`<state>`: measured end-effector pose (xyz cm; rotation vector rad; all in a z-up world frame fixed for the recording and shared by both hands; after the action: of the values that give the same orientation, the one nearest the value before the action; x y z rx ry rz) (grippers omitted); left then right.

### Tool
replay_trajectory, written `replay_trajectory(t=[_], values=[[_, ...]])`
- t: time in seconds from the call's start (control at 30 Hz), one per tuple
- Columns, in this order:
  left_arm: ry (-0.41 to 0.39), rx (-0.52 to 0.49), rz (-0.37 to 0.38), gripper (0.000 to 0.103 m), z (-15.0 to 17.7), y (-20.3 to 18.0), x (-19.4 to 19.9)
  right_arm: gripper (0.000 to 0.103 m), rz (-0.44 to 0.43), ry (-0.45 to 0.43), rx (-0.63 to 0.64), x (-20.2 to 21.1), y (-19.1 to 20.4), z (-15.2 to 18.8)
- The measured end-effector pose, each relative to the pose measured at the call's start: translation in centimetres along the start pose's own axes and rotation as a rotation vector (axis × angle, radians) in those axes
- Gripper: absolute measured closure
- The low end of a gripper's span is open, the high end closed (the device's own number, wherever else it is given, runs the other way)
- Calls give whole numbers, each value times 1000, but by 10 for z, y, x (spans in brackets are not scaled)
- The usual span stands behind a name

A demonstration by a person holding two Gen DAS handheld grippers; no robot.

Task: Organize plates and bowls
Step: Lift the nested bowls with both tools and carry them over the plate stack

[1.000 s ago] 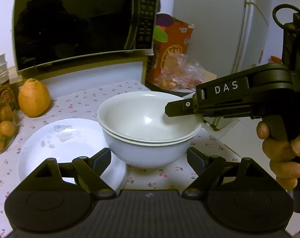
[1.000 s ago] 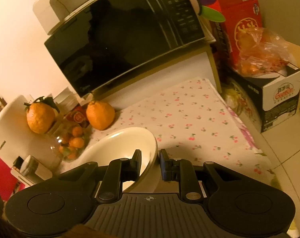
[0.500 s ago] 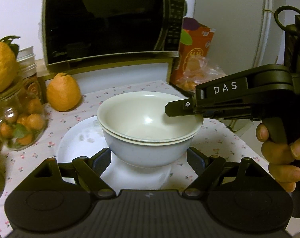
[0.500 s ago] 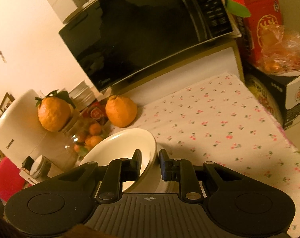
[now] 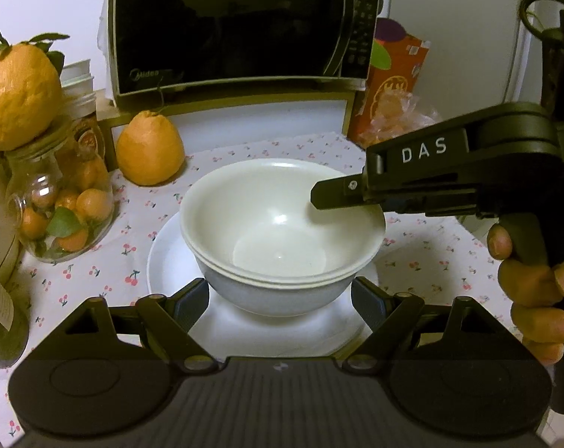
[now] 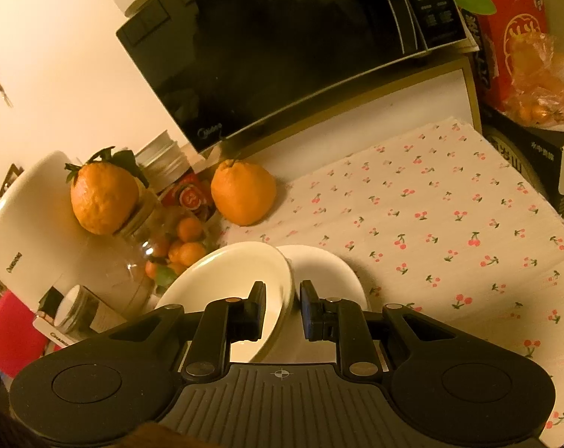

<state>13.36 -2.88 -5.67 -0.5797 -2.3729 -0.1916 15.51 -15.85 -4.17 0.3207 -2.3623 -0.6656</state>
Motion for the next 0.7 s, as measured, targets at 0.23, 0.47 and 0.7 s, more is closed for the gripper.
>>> replay_trajectory(t=[0.23, 0.47, 0.7], values=[[20, 8, -15, 22, 5, 4, -7, 84, 15, 18, 5, -9, 0, 4], [37, 11, -29, 22, 8, 7, -14, 84, 19, 21, 1, -13, -1, 5], [44, 6, -38, 22, 9, 5, -17, 84, 21, 19, -2, -13, -1, 4]])
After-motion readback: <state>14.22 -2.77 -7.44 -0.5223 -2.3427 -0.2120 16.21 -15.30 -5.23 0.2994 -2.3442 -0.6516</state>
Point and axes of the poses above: each gripper's, at about its wrist camera, not at the fingertips, and x roughly against the way its jaws point, y to its left, z to its underside, the point moved 5 cm from there along -x, roughly the way its jaws point, and after that the axes turned 5 degrees about -z, right-handed, at the moved point
